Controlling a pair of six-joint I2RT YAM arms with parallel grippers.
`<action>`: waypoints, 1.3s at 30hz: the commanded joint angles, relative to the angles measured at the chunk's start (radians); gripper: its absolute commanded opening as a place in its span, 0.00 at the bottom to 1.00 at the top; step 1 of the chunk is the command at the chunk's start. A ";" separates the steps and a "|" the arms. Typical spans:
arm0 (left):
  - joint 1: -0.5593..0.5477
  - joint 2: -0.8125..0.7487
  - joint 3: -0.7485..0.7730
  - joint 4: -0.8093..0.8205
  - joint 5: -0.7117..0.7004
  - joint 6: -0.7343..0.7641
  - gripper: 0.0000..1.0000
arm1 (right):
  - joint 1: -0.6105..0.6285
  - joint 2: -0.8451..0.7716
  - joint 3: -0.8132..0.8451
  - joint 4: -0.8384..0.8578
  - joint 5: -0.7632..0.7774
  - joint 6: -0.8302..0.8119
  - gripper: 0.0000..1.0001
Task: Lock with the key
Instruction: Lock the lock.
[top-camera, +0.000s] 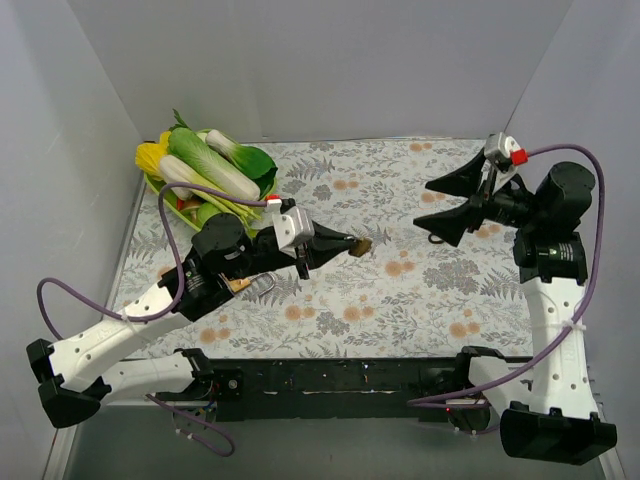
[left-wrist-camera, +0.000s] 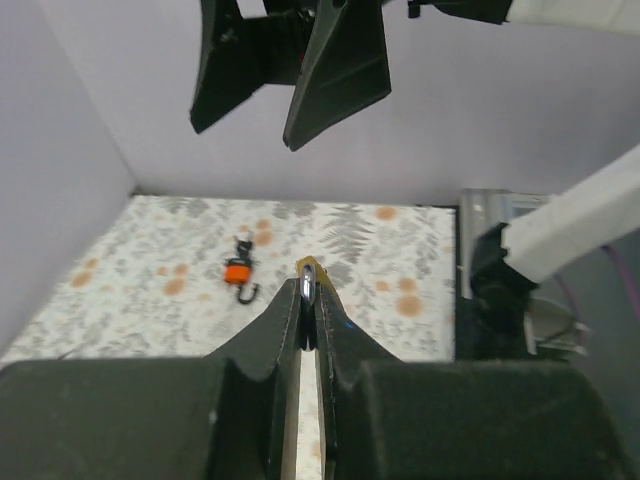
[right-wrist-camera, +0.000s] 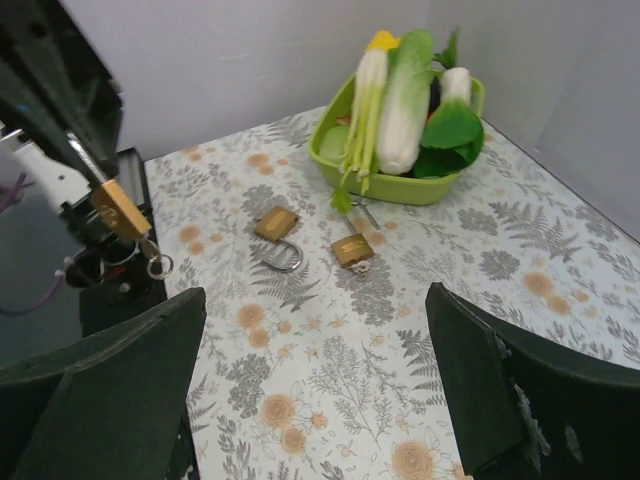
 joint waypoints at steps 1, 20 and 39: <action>0.016 -0.014 0.031 -0.139 0.208 -0.212 0.00 | 0.026 -0.041 -0.048 0.034 -0.233 -0.095 0.98; 0.167 0.056 0.011 0.074 0.358 -0.458 0.00 | 0.506 0.060 0.003 -0.201 -0.048 -0.212 0.89; 0.171 0.055 -0.017 0.092 0.320 -0.490 0.00 | 0.590 0.086 -0.003 -0.098 0.075 -0.129 0.40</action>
